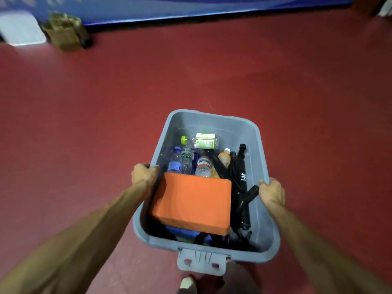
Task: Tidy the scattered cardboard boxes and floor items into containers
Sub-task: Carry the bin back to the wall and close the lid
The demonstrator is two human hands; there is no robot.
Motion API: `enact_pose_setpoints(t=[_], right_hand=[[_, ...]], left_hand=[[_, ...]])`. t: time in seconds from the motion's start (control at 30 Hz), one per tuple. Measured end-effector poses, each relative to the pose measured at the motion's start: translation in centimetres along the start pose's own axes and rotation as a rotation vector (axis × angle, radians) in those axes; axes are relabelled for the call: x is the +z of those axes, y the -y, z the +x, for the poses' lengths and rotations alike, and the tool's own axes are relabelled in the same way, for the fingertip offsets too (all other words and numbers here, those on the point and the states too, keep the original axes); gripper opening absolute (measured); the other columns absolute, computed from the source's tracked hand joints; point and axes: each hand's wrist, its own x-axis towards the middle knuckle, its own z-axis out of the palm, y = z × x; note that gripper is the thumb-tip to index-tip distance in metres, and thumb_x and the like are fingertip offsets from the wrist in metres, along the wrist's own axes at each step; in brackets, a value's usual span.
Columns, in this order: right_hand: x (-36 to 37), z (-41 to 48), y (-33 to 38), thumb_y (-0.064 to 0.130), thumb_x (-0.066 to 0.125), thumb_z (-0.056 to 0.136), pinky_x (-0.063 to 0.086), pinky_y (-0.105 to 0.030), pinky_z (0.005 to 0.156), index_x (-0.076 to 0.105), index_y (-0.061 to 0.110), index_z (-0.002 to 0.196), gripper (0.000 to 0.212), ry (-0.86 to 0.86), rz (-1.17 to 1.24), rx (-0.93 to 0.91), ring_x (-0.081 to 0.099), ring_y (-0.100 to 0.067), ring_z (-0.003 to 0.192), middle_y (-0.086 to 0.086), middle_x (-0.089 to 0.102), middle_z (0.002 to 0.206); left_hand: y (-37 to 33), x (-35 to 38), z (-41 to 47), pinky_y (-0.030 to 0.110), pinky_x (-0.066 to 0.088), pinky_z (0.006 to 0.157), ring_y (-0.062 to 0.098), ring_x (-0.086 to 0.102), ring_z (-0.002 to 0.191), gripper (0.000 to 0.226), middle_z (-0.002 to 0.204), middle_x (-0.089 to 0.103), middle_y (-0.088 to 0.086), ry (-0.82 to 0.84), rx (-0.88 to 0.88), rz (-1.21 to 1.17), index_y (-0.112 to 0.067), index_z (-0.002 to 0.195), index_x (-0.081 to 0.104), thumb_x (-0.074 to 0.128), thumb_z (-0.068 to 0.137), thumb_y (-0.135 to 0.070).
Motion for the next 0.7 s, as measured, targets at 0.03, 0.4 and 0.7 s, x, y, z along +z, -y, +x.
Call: enact_pose_setpoints(t=[0.03, 0.4, 0.7], right_hand=[[0.6, 0.1, 1.6, 0.026, 0.05, 0.091, 0.051, -0.043, 0.089, 0.061, 0.007, 0.116, 0.033, 0.009, 0.002, -0.02, 0.061, -0.041, 0.105, -0.022, 0.065, 0.115], [14.5, 10.5, 21.9, 0.027, 0.051, 0.09, 0.05, -0.046, 0.092, 0.062, 0.005, 0.117, 0.037, 0.201, 0.054, -0.177, 0.059, -0.041, 0.108, -0.021, 0.065, 0.118], [23.8, 16.5, 43.2, 0.025, 0.05, 0.093, 0.048, -0.044, 0.096, 0.057, 0.005, 0.126, 0.039, 0.345, -0.019, -0.338, 0.057, -0.04, 0.115, -0.02, 0.062, 0.124]], left_hand=[[-0.5, -1.1, 0.7, 0.036, 0.054, 0.084, 0.031, 0.066, 0.089, 0.027, 0.096, 0.071, 0.018, -0.026, -0.005, -0.001, -0.007, 0.1, 0.073, 0.065, 0.079, -0.022], [-8.3, -7.9, 17.0, 0.039, 0.055, 0.079, 0.034, 0.066, 0.083, 0.021, 0.085, 0.069, 0.016, -0.28, -0.072, 0.018, -0.008, 0.088, 0.073, 0.062, 0.075, -0.021], [-15.3, -14.0, 30.6, 0.04, 0.053, 0.076, 0.027, 0.054, 0.073, 0.002, 0.081, 0.061, 0.013, -0.465, -0.211, -0.074, -0.018, 0.076, 0.062, 0.061, 0.077, -0.017]])
